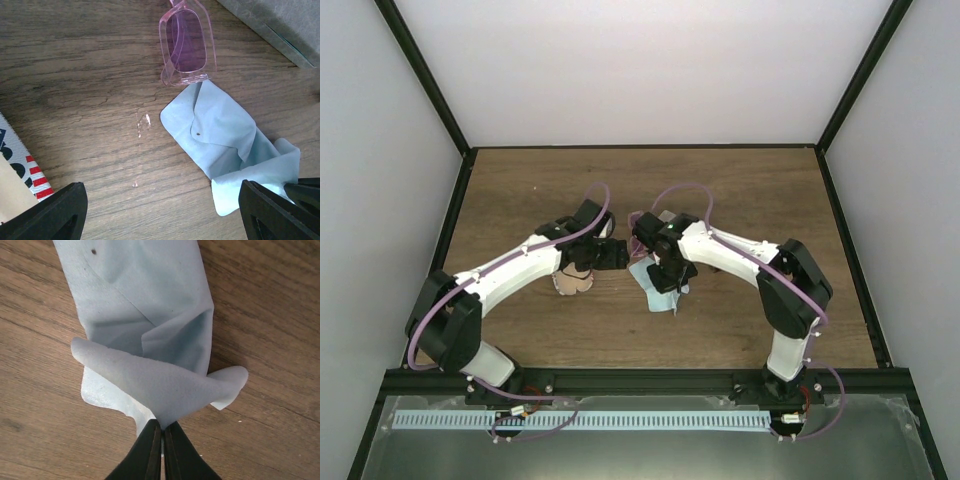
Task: Organize the sunglasses
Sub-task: Adjust the glasses cleaning cloth at the center of the board.
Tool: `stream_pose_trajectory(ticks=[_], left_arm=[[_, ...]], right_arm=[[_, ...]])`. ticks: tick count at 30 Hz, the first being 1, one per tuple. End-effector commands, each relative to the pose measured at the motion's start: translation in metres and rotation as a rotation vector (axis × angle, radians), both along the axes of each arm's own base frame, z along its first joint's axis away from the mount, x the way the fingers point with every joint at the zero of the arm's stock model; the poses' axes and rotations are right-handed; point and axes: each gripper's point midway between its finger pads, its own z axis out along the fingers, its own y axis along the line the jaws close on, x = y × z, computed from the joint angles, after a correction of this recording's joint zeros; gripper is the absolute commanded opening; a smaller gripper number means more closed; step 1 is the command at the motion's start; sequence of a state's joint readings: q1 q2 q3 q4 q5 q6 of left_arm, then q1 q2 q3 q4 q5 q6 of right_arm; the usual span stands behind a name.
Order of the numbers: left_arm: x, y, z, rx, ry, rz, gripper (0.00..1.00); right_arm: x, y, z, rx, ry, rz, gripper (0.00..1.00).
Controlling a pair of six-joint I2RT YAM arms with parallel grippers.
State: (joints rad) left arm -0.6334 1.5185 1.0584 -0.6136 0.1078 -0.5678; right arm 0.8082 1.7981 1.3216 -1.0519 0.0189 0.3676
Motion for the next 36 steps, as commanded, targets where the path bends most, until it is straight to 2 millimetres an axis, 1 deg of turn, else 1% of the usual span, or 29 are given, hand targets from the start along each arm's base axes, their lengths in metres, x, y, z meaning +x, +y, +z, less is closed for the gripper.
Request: stream_pose_trajectory(ticks=[1,2,4,5,6,9,10,11,13,14,15,16,18,20,23,27,36], left_arm=[[0.008,-0.008,0.011,-0.033,-0.036,-0.016,0.85],[0.009,-0.009,0.011,-0.034,-0.038,-0.017,0.85],[0.009,-0.009,0.012,-0.036,-0.039,-0.015,0.85],[0.009,-0.009,0.013,-0.037,-0.041,-0.015,0.85],[0.008,-0.008,0.013,-0.038,-0.041,-0.014,0.85],[0.007,-0.008,0.014,-0.042,-0.042,-0.016,0.85],[0.006,-0.008,0.013,-0.043,-0.04,-0.015,0.85],[0.005,-0.007,0.013,-0.044,-0.038,-0.015,0.85],[0.004,-0.007,0.011,-0.044,-0.032,-0.017,0.85],[0.003,-0.007,0.01,-0.046,-0.03,-0.02,0.85],[0.002,-0.009,0.011,-0.051,-0.028,-0.028,0.85],[0.002,-0.01,0.012,-0.055,-0.028,-0.036,0.85],[0.001,-0.012,0.014,-0.059,-0.03,-0.049,0.85],[0.0,-0.013,0.017,-0.059,-0.036,-0.062,0.85],[0.0,-0.012,0.017,-0.048,-0.033,-0.067,0.85],[0.0,-0.012,0.018,-0.04,-0.035,-0.068,0.85],[0.003,-0.014,0.018,-0.043,-0.033,-0.071,0.85]], right_arm=[[0.007,0.005,0.023,0.035,-0.036,-0.006,0.05],[0.008,0.005,0.024,0.038,-0.039,-0.005,0.07],[0.008,0.007,0.026,0.051,-0.035,-0.006,0.07],[0.009,0.007,0.027,0.059,-0.033,-0.008,0.02],[0.009,0.009,0.03,0.084,-0.026,-0.015,0.01],[0.01,0.021,0.042,0.232,0.028,-0.042,0.01],[0.012,0.021,0.047,0.26,0.033,-0.049,0.01],[0.013,0.019,0.047,0.255,0.029,-0.053,0.01],[0.013,0.01,0.038,0.2,0.027,-0.051,0.01],[0.014,0.001,0.031,0.151,0.018,-0.053,0.05],[0.014,-0.007,0.024,0.112,0.009,-0.056,0.14],[0.013,-0.014,0.019,0.084,0.001,-0.058,0.2],[0.012,-0.022,0.01,0.056,-0.004,-0.062,0.28],[0.009,-0.029,0.001,0.035,0.005,-0.07,0.31],[0.008,-0.035,-0.014,0.002,0.015,-0.075,0.32],[0.006,-0.043,-0.029,-0.036,0.029,-0.084,0.32],[0.009,-0.055,-0.049,-0.074,0.018,-0.1,0.32]])
